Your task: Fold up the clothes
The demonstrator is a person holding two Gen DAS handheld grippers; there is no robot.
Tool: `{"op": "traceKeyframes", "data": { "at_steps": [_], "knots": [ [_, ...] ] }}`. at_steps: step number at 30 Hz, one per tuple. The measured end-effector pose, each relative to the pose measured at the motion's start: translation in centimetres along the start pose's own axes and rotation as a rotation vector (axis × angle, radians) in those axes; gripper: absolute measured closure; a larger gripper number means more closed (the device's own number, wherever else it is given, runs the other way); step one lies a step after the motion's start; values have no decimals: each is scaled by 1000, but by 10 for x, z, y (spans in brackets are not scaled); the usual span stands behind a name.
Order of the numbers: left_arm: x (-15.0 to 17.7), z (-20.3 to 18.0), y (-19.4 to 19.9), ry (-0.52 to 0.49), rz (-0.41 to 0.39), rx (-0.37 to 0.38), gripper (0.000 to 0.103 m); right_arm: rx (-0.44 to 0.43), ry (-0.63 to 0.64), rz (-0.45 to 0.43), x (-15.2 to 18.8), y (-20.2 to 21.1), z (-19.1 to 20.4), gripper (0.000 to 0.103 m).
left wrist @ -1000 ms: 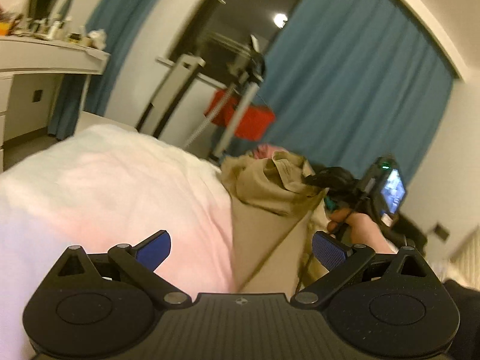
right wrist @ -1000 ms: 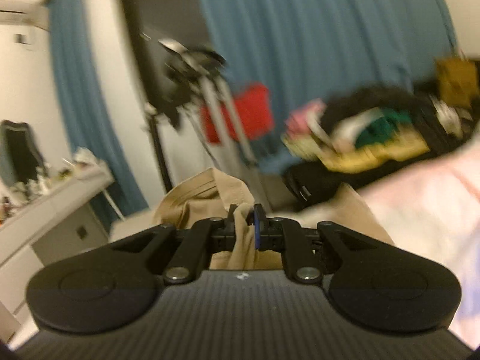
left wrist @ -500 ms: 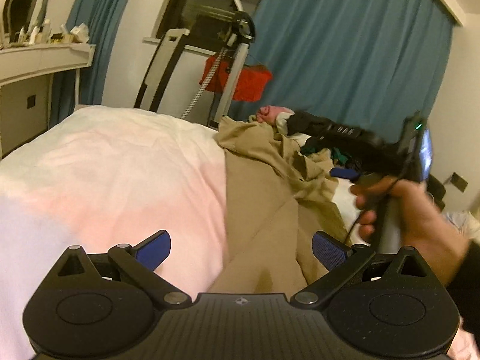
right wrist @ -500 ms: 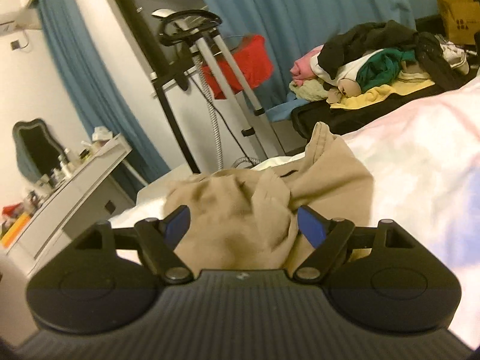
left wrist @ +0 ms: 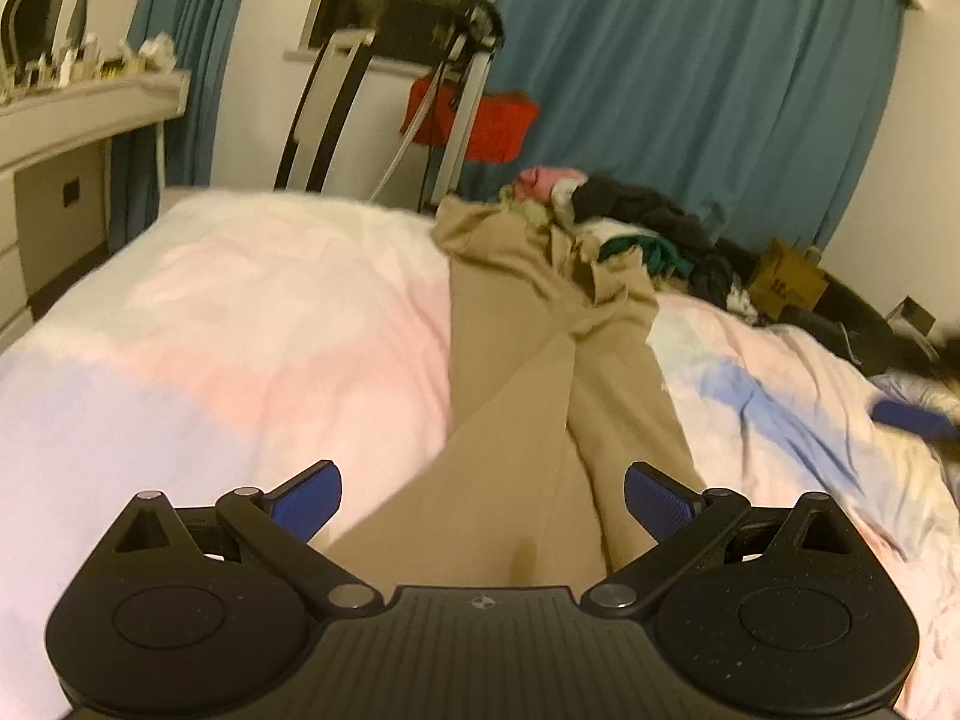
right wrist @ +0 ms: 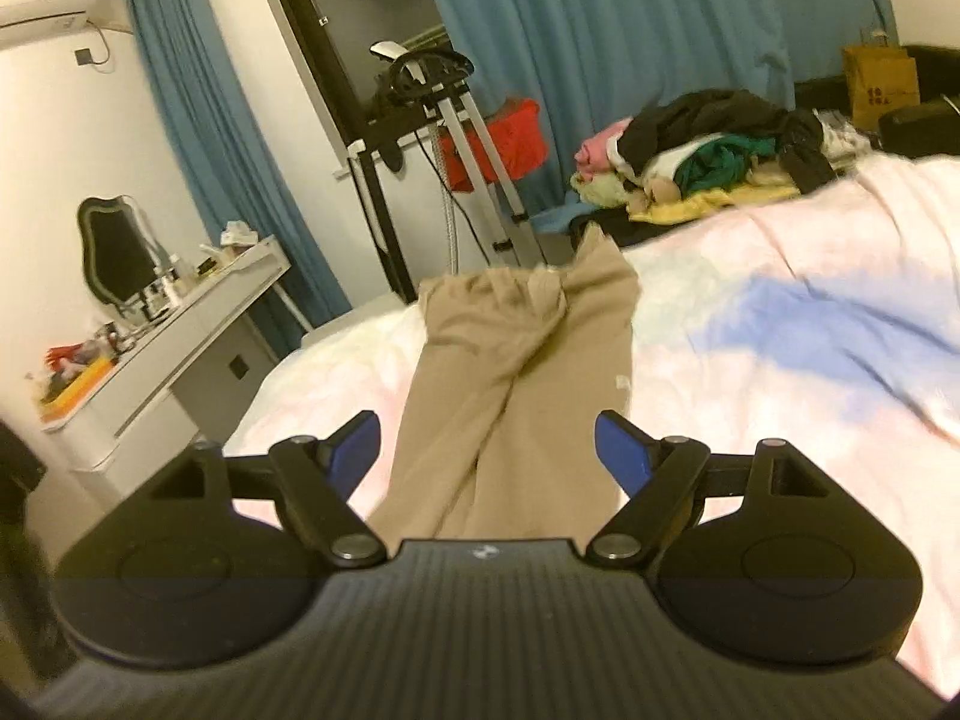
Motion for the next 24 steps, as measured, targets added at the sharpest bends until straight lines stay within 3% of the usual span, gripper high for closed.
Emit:
{"op": "traceKeyframes", "data": {
  "at_steps": [3,7,11,14,21,24],
  "knots": [
    [8,13,9,52,69,9,3,-21,-57,36,25,14,-15,22],
    [16,46,9,226,150,-2,6,-51,-151,108,50,13,-38,22],
    [21,75,7,375,217,-16,10,-62,-220,116,60,13,-52,22],
    [25,85,2,417,257,-65,12,-68,-235,110,63,14,-56,22],
    [30,101,-8,480,319,-117,36,-83,-260,120,66,12,-63,22],
    [28,104,-10,484,316,-135,37,-90,-273,125,67,12,-65,22]
  ]
}}
Point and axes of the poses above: each gripper's, at about its wrist camera, not at the fingertips, and y roughly against the way its jaws point, z to its left, x to its underside, the point moved 4 cm from there along -y, roughly the way its jaws point, and after that the axes turned 13 degrees about z, right-handed, at the moved point
